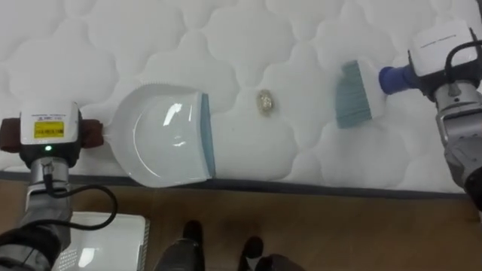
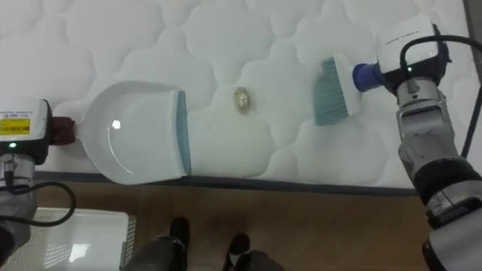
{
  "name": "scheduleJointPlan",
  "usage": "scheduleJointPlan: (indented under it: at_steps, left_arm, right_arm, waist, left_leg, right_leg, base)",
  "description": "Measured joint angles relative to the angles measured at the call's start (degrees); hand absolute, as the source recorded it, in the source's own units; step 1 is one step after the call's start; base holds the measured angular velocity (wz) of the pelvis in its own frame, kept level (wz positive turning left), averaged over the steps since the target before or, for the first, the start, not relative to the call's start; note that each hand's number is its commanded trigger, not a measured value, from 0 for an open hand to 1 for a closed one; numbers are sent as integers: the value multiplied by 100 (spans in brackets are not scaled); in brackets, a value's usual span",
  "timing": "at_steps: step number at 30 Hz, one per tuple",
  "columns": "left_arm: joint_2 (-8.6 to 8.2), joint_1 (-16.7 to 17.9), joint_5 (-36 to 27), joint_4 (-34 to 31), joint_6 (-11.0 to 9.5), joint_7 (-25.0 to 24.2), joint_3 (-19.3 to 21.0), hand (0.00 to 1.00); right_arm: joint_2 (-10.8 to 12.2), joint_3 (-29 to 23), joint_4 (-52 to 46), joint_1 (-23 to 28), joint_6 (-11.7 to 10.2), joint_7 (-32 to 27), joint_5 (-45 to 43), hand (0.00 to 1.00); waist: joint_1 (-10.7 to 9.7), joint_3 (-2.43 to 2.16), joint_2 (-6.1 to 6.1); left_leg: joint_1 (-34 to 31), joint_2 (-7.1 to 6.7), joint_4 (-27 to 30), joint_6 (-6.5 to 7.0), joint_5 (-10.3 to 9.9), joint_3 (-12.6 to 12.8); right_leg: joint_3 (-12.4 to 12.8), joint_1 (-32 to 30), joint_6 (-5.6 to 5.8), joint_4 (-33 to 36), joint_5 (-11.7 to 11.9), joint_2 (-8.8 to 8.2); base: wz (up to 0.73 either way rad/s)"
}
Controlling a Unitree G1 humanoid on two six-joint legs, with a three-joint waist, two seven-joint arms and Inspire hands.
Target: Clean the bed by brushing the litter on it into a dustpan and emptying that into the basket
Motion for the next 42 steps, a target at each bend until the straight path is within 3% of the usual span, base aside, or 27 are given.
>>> scheduleJointPlan:
  at_steps: [9, 12, 19, 27, 37, 42]
  left_arm:
    - [19, 66, -69, -17, -11, -81, -58, 100]
    - [16, 61, -69, -28, -76, -81, -76, 100]
    - [3, 62, -131, -29, -192, -85, -54, 100]
    - [3, 53, -121, -30, -331, -45, -49, 100]
    - [-40, 47, -125, -31, -420, -32, -37, 100]
    - [-79, 55, -127, -46, -453, -33, -40, 100]
  right_arm:
    - [16, 429, -655, -8, 130, 256, 83, 100]
    - [79, 448, -842, -42, 20, 307, 206, 100]
    - [519, 483, -814, -66, -124, 409, 587, 100]
    - [526, 610, -1086, -66, -226, 619, 702, 100]
    - [672, 649, -2016, -44, -572, 1171, 749, 100]
    - [678, 650, -2045, -34, -594, 1329, 985, 100]
  waist:
    - [91, 2, -26]
    - [155, 7, -42]
    - [214, 7, -43]
    - [233, 9, -40]
    - [234, 15, -18]
    - [269, 6, 33]
  left_leg:
    - [232, 57, -209, -32, 4, 3]
    - [257, 44, -275, -49, 17, -4]
    - [240, 40, -357, -67, 27, -48]
    - [217, 39, -359, -66, 26, -72]
    - [146, 31, -319, -70, 28, -163]
    - [128, 28, -304, -70, 27, -176]
  right_leg:
    - [6, 288, 1, -357, 159, 137]
    - [3, 299, 0, -377, 171, 140]
    - [-80, 356, 0, -554, 192, 159]
    - [-140, 353, 6, -556, 200, 150]
    - [-250, 352, 0, -564, 203, 144]
    - [-265, 351, 1, -570, 203, 143]
  base:
    - [-3]
    - [3]
    - [4]
    - [0]
    - [4]
    - [0]
